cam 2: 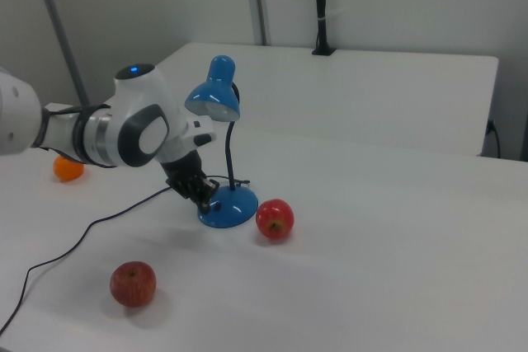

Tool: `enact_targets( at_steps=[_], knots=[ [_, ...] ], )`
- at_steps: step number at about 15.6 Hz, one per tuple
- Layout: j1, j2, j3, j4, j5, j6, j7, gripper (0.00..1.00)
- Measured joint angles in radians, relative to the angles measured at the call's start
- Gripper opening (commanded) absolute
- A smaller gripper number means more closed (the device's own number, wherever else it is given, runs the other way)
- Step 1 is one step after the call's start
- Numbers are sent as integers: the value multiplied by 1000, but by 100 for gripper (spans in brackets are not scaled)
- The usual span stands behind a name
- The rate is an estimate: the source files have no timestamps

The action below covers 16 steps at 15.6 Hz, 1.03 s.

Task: Turn on desk lamp
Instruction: 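Lower the gripper beside the lamp neck toward the base switch, then press down on the switch on the lamp base with the gripper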

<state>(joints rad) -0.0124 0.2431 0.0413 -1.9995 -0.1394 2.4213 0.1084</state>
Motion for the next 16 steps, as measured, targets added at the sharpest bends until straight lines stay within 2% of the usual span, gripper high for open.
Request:
enact_targets(
  at_steps=[5,16],
  knots=[
    [-22,29,0,1,0,115,3,0],
    [-22,53,0,12,0,157,6,0]
  ],
)
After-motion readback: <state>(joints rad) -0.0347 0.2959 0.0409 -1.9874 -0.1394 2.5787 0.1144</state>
